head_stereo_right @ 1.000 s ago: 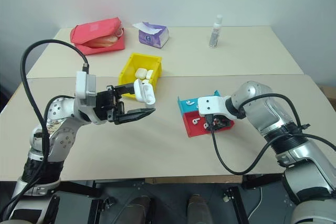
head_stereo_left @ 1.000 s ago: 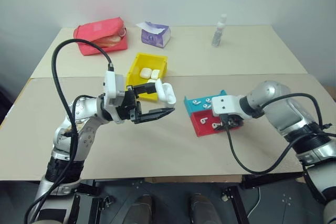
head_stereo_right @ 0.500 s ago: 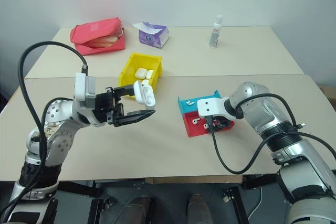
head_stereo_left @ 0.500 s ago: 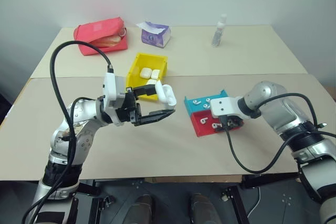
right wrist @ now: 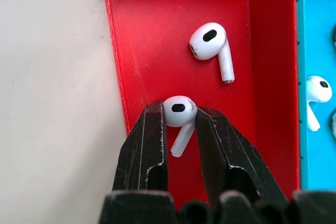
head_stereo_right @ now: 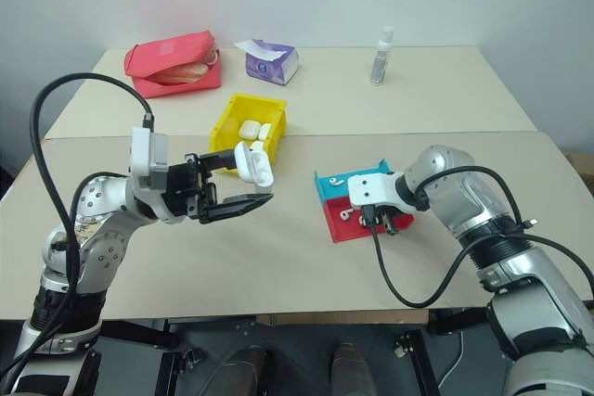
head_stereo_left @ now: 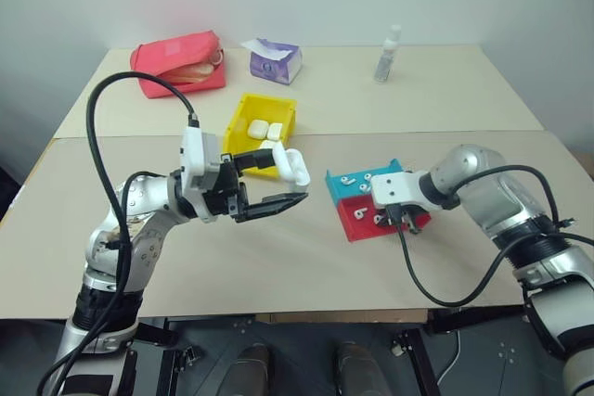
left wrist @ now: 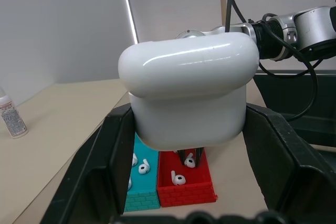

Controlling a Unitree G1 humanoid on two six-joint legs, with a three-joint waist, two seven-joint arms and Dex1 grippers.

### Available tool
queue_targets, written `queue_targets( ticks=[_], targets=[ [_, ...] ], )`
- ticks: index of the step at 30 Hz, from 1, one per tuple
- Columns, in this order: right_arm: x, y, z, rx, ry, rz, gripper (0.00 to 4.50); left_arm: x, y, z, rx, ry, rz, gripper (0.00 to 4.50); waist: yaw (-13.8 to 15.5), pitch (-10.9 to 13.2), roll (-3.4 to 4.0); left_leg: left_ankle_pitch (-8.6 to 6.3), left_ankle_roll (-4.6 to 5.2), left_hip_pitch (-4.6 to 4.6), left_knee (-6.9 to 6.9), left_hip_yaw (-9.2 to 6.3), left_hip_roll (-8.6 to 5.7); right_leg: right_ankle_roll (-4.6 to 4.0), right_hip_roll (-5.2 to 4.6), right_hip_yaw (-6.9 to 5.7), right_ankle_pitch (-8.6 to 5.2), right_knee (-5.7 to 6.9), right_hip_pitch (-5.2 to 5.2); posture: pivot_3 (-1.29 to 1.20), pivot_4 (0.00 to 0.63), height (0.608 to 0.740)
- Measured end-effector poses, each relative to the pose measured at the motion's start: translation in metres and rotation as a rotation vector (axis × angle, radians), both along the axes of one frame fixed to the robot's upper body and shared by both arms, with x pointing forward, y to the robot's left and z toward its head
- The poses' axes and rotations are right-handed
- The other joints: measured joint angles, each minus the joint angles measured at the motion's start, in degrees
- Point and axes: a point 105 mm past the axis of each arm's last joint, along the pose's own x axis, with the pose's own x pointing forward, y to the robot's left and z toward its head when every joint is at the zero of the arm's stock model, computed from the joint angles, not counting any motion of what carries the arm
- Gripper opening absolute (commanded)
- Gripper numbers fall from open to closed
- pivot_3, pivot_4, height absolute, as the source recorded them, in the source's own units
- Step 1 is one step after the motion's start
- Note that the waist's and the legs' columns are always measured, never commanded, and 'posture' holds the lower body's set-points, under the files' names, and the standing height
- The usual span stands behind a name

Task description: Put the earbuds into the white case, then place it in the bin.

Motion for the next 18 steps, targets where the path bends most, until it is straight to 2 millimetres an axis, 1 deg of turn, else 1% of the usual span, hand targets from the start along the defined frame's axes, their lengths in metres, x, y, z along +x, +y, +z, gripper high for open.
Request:
queue_targets(
  ticks=[2,4,5,6,7,9,10,12,13,16,18],
  targets=[
    [-0.003,0.001,0.007,0.084,0.003,-0.049,0.61,-0.001,0.000,0.000,-0.001,0.002,-0.004,2.83,0.1,0.0,0.00,0.00,0.00,-0.03,0.00,-0.01,0.00,0.00,-0.01,0.00,0.00,0.00,-0.02,0.00,0.150,0.740],
    [-0.005,0.002,0.021,0.169,-0.017,-0.090,0.61,-0.001,-0.001,0.000,-0.004,0.003,-0.012,2.83,0.1,0.0,0.00,0.00,0.00,-0.05,0.01,-0.03,0.00,0.00,-0.01,0.00,0.00,0.00,-0.03,0.00,0.150,0.740],
    [-0.009,0.002,0.033,0.249,-0.042,-0.118,0.61,-0.002,-0.002,0.001,-0.009,0.002,-0.019,2.83,0.2,0.0,0.00,-0.01,0.01,-0.06,0.00,-0.05,0.00,0.00,-0.02,-0.01,0.00,-0.01,-0.03,0.00,0.150,0.740],
    [-0.010,0.003,0.039,0.283,-0.053,-0.128,0.61,-0.002,-0.002,0.001,-0.009,0.003,-0.021,2.83,0.2,0.0,0.00,-0.01,0.01,-0.06,0.00,-0.06,0.01,0.00,-0.01,-0.02,0.00,-0.01,-0.02,0.00,0.150,0.740],
    [-0.015,0.002,0.054,0.418,-0.097,-0.156,0.61,-0.002,-0.005,0.002,-0.016,-0.002,-0.035,2.83,0.4,0.0,0.00,0.00,0.00,-0.10,-0.01,-0.12,0.00,0.00,-0.01,-0.08,0.00,-0.03,-0.02,0.00,0.150,0.740],
    [-0.023,0.004,0.079,0.609,-0.173,-0.168,0.61,-0.002,-0.007,0.002,-0.021,-0.001,-0.049,2.83,0.4,0.0,0.00,0.00,0.00,-0.11,0.00,-0.12,-0.02,0.01,-0.03,-0.07,0.01,0.00,-0.01,0.00,0.150,0.740],
    [-0.030,0.004,0.095,0.755,-0.214,-0.184,0.61,-0.001,-0.008,0.003,-0.028,0.000,-0.058,2.83,0.5,0.0,-0.01,0.00,0.00,-0.09,0.01,-0.14,-0.01,0.01,-0.03,-0.08,0.01,0.00,0.02,0.00,0.150,0.740],
    [-0.048,0.008,0.125,1.052,-0.244,-0.194,0.61,0.000,-0.013,0.004,-0.051,0.008,-0.089,2.83,0.6,0.0,0.00,0.00,0.01,-0.09,0.01,-0.17,-0.02,0.02,-0.04,-0.07,0.02,0.03,0.03,0.00,0.150,0.740],
    [-0.058,0.010,0.136,1.168,-0.245,-0.188,0.61,0.001,-0.014,0.005,-0.061,0.007,-0.102,2.83,0.6,0.0,0.00,0.00,0.01,-0.09,0.02,-0.17,-0.01,0.01,-0.04,-0.07,0.03,0.03,0.03,0.00,0.150,0.740],
    [-0.081,0.017,0.161,1.417,-0.239,-0.166,0.61,0.003,-0.022,0.005,-0.089,0.013,-0.136,2.83,0.2,0.0,0.01,0.00,0.01,-0.03,0.00,-0.15,-0.01,0.01,-0.04,-0.04,0.05,0.05,0.04,0.00,0.150,0.740],
    [-0.090,0.029,0.168,1.491,-0.204,-0.150,0.61,0.003,-0.028,0.007,-0.103,0.012,-0.162,2.83,0.0,0.0,0.02,0.01,0.01,-0.01,-0.01,-0.15,-0.02,0.00,-0.03,-0.04,0.05,0.08,0.03,0.00,0.150,0.740]
  ],
)
